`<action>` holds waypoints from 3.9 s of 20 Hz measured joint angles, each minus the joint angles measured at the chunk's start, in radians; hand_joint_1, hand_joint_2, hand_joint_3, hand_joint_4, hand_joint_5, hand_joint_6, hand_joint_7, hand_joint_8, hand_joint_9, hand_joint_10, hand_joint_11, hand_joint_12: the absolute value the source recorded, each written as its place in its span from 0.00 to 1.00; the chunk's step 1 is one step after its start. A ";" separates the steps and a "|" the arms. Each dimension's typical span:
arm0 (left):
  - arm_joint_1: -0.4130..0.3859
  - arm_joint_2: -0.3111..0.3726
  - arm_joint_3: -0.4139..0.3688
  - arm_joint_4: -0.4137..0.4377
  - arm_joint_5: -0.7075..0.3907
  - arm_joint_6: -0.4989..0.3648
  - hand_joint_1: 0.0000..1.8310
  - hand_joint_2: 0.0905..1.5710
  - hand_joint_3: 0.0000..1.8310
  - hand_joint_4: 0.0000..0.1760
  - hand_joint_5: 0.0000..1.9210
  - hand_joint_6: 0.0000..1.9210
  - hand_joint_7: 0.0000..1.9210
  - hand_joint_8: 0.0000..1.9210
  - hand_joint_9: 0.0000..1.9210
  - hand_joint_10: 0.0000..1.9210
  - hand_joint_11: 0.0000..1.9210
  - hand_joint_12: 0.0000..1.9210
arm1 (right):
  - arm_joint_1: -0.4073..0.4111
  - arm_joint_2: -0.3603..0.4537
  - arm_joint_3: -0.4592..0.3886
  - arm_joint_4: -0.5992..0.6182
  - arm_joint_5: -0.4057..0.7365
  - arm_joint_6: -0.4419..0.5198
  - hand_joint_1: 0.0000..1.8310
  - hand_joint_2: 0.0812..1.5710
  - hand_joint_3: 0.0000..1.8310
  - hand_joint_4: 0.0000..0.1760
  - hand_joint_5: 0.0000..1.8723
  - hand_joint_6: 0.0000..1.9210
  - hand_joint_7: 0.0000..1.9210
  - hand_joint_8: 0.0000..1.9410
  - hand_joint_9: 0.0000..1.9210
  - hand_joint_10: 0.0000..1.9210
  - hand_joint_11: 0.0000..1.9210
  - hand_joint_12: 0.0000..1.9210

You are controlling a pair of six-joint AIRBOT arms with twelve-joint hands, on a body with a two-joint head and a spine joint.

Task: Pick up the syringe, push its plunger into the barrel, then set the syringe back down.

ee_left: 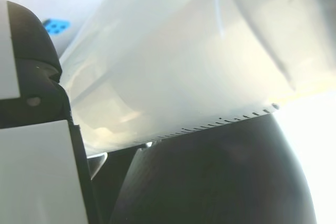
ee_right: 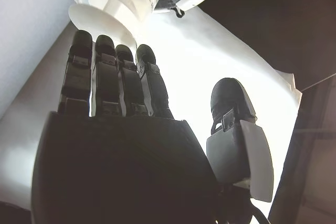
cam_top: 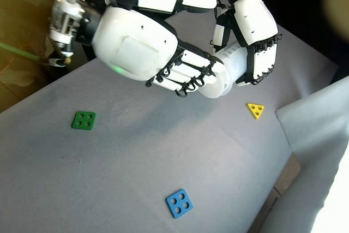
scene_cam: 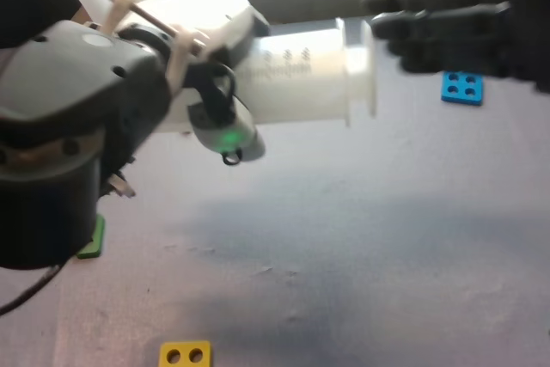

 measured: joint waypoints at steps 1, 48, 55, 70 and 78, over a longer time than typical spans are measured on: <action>0.000 -0.002 -0.003 0.000 0.019 -0.003 0.74 0.75 0.00 0.00 0.38 0.61 0.43 0.69 0.40 0.77 0.32 0.71 | 0.000 0.030 0.000 0.000 0.011 -0.078 0.00 0.76 0.00 0.00 0.08 0.00 0.08 0.00 0.06 0.00 0.00 0.14; 0.329 -0.127 -0.011 0.368 0.035 -0.217 0.70 0.70 0.00 0.00 0.33 0.37 0.31 0.52 0.25 0.64 0.16 0.71 | 0.109 0.150 0.028 1.089 -0.331 -2.503 0.00 0.76 0.00 0.00 0.11 0.00 0.10 0.00 0.07 0.00 0.00 0.20; 0.332 -0.127 -0.011 0.368 0.025 -0.217 0.42 0.52 0.00 0.00 0.07 0.00 0.07 0.00 0.08 0.00 0.00 0.25 | 0.109 0.150 0.028 1.089 -0.327 -2.503 0.00 0.76 0.00 0.00 0.11 0.00 0.10 0.00 0.07 0.00 0.00 0.21; 0.311 -0.124 0.003 0.433 0.068 -0.243 0.19 0.42 0.00 0.00 0.00 0.00 0.00 0.00 0.00 0.00 0.00 0.00 | 0.109 0.153 0.023 1.091 -0.319 -2.503 0.00 0.76 0.00 0.00 0.11 0.00 0.10 0.00 0.07 0.00 0.00 0.19; 0.128 0.058 0.100 1.429 0.532 -1.067 0.20 0.58 0.01 0.00 0.20 0.01 0.22 0.01 0.20 0.00 0.08 0.17 | 0.116 0.158 0.014 1.093 -0.317 -2.514 0.00 0.78 0.00 0.00 0.18 0.01 0.19 0.01 0.16 0.02 0.00 0.42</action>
